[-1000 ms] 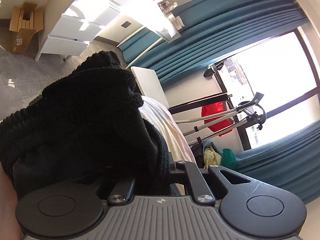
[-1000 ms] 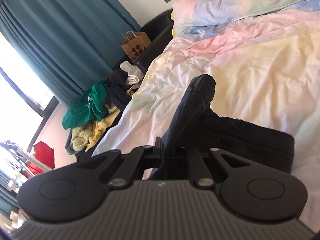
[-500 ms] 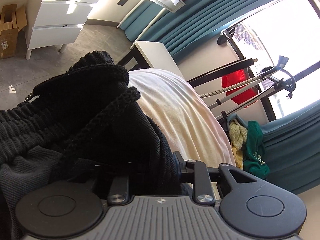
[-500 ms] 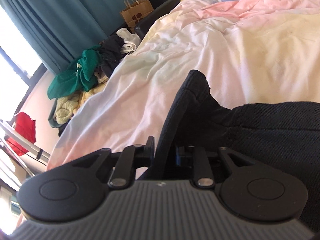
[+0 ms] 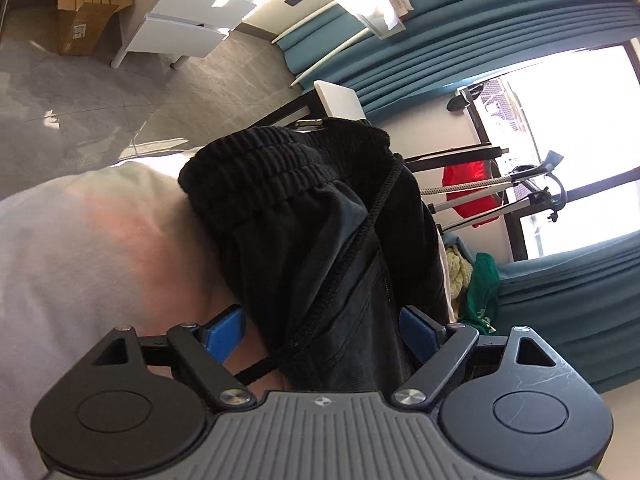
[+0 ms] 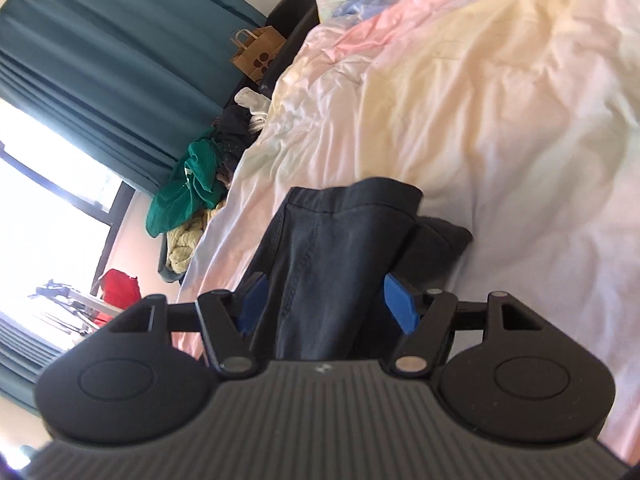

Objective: Fold clothes

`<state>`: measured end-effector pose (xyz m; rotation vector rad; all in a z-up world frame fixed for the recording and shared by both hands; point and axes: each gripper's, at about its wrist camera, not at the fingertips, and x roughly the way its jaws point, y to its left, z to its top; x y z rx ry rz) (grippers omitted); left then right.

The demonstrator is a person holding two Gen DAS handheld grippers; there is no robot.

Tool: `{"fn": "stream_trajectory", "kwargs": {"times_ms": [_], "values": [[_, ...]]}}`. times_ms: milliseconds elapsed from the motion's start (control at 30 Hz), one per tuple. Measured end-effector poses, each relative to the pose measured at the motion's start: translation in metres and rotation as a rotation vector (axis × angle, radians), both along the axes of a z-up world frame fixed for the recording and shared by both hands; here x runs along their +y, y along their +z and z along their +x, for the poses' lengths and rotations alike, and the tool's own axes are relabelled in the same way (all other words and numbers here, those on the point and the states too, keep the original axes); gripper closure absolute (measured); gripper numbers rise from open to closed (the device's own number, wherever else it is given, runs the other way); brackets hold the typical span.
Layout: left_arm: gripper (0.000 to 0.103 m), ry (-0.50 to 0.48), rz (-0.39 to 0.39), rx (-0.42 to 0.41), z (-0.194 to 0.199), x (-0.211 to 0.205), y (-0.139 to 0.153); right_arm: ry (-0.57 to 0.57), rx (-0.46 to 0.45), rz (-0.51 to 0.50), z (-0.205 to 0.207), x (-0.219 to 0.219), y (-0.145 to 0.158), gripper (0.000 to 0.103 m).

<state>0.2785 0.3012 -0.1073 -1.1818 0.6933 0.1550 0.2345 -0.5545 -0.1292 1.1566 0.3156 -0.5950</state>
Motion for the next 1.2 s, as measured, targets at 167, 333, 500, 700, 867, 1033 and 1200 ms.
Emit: {"fn": "stream_trajectory", "kwargs": {"times_ms": [167, 333, 500, 700, 867, 1033, 1200], "values": [[0.020, 0.066, -0.055, -0.014, -0.009, 0.006, -0.026, 0.061, -0.024, 0.182, -0.003, 0.012, -0.037, 0.036], [0.020, 0.083, -0.009, -0.049, 0.008, -0.001, -0.037, 0.165, -0.013, 0.197, 0.044, 0.026, -0.055, 0.036], [0.052, 0.146, 0.050, 0.012, 0.042, -0.007, -0.032, 0.097, -0.008, 0.116, 0.074, 0.030, -0.061, 0.042], [0.086, 0.147, 0.037, 0.002, 0.044, -0.003, -0.004, 0.032, -0.005, -0.006, 0.076, 0.037, -0.048, 0.091], [0.089, 0.154, 0.016, -0.006, 0.032, 0.001, 0.031, -0.005, -0.038, 0.020, 0.052, 0.040, -0.035, 0.092], [0.089, 0.159, -0.014, -0.006, -0.036, 0.018, 0.042, -0.018, -0.051, 0.077, 0.002, 0.047, -0.034, 0.092], [0.089, 0.148, -0.052, 0.025, -0.124, 0.044, 0.029, -0.025, -0.054, 0.141, -0.057, 0.055, -0.038, 0.092]]}}
